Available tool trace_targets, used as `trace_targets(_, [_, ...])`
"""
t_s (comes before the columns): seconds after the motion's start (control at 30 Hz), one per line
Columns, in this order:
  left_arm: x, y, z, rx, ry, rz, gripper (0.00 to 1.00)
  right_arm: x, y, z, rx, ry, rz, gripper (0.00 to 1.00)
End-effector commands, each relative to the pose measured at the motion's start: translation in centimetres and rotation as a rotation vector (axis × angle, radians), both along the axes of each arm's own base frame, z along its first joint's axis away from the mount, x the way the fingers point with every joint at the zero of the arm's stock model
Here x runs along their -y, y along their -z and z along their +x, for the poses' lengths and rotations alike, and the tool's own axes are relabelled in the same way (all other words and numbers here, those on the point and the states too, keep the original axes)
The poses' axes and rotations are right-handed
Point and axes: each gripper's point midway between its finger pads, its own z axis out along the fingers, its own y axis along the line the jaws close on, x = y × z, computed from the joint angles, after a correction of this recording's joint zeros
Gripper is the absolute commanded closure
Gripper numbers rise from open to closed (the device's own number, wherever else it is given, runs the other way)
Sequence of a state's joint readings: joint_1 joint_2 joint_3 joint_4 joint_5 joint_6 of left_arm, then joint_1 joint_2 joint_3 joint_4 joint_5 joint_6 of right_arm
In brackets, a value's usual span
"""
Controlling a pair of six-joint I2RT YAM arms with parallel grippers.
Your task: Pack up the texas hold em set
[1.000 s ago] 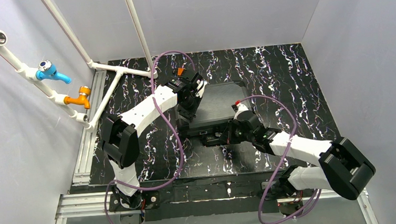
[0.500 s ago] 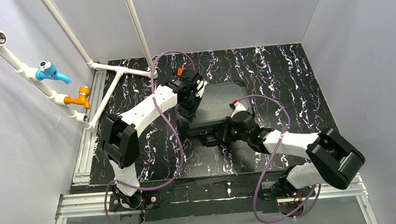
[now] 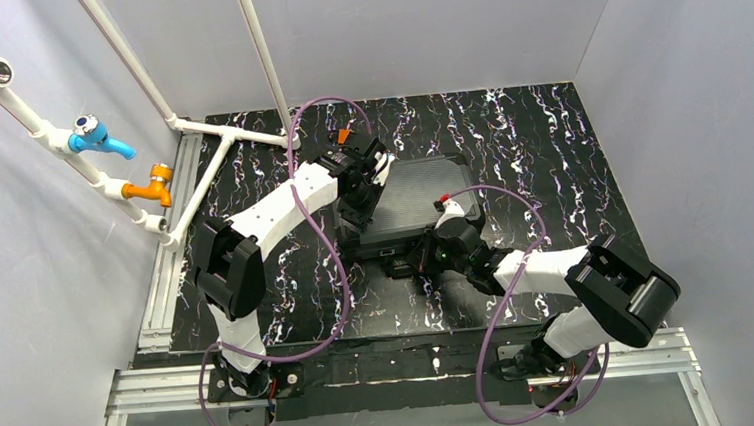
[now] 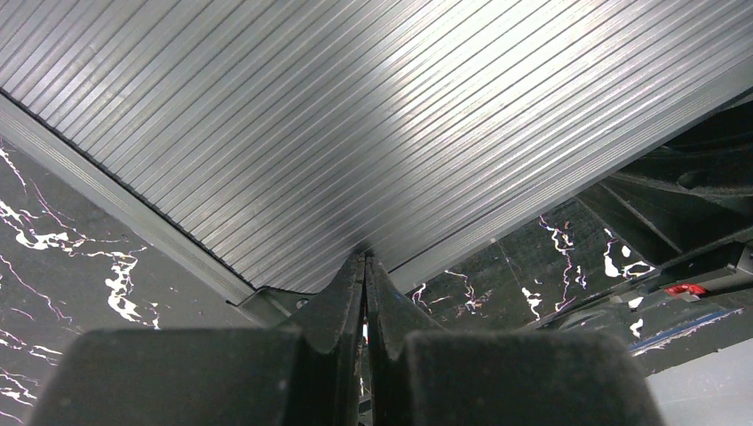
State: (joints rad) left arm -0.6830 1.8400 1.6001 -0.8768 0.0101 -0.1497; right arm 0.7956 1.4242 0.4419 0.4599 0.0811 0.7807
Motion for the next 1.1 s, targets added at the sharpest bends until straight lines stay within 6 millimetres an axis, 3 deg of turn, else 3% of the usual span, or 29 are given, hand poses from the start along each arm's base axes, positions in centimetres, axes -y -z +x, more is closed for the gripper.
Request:
trace_targets(0.0, [-2.8, 2.1, -1.4, -0.078, -0.001, 0.14, 1.0, 1.5, -0.5, 0.6, 0.033, 0.042, -0.069, 0.99])
trace_targets(0.13, [-2.9, 1.6, -1.3, -0.059, -0.003, 0.141, 1.0, 1.4, -3.7, 0.4, 0.09, 0.012, -0.054, 0.96])
trace_targets(0.23, [-3.0, 0.9, -1.1, -0.035, -0.006, 0.134, 1.0, 1.9, -6.7, 0.3, 0.153, -0.003, -0.045, 0.84])
trace_targets(0.43, [-3.1, -1.0, -0.4, 0.059, -0.015, 0.095, 0.87, 3.4, -11.7, 0.4, 0.261, -0.009, -0.084, 0.59])
trace_targets(0.53, [-3.1, -2.3, -0.1, 0.12, -0.016, 0.061, 0.73, 3.9, -13.4, 0.3, 0.295, -0.009, -0.094, 0.42])
trace_targets(0.67, [-3.3, -4.2, 0.3, 0.211, -0.016, 0.012, 0.5, 4.3, -15.0, 0.3, 0.332, -0.006, -0.094, 0.28])
trace_targets(0.9, [-3.8, -8.1, 0.4, 0.39, -0.011, -0.091, 0.24, 4.8, -17.3, 0.5, 0.382, 0.002, -0.099, 0.04])
trace_targets(1.07, [-5.0, -11.9, 0.3, 0.573, -0.03, -0.169, 0.08, 5.1, -19.2, 1.0, 0.413, 0.024, -0.108, 0.02])
